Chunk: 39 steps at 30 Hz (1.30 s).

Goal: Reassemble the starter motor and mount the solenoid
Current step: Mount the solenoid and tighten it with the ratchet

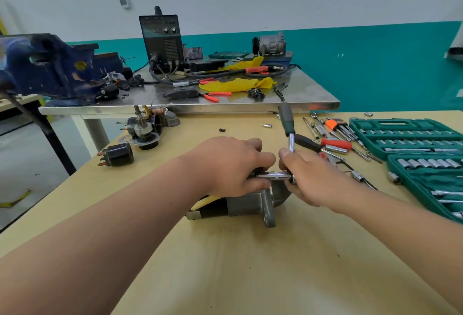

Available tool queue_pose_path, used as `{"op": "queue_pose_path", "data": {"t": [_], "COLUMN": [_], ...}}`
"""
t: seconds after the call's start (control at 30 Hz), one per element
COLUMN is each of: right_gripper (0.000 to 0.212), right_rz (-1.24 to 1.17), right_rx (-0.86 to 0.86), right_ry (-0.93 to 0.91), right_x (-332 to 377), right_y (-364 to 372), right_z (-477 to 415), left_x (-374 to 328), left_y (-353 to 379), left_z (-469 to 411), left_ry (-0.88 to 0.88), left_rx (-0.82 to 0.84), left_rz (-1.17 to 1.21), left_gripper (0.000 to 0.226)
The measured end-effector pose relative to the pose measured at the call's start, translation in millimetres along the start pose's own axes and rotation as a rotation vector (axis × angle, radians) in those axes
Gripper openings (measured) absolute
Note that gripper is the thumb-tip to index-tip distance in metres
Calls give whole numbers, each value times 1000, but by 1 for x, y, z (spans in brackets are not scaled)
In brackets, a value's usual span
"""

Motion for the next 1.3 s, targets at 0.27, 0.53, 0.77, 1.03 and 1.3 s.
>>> {"op": "queue_pose_path", "data": {"t": [0.27, 0.53, 0.77, 1.03, 1.3], "right_gripper": [29, 35, 33, 30, 28], "right_rz": [266, 193, 139, 232, 99], "right_rx": [-160, -162, -79, -252, -120], "right_ry": [-291, -273, -207, -345, -272], "right_x": [28, 23, 23, 23, 24], "right_y": [-18, -13, -13, -16, -14], "right_z": [-1, 5, 0, 11, 5], "left_x": [2, -1, 0, 2, 2], "left_y": [0, -1, -2, 0, 1], "left_z": [-2, -2, -2, -2, -1], "left_ry": [-8, 20, 0, -18, -14], "left_rx": [-21, -22, -21, -16, -31], "left_rz": [-6, 17, 18, 13, 0], "left_gripper": [33, 31, 32, 38, 34]}}
Point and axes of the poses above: each hand's wrist, its own z-axis away from the middle knuckle, its own y-axis out of the palm, x = y × z, the point moved 9 cm from there along -z, towards the middle knuckle, and after that the axes turned 4 degrees about z, right-handed, at the moved point
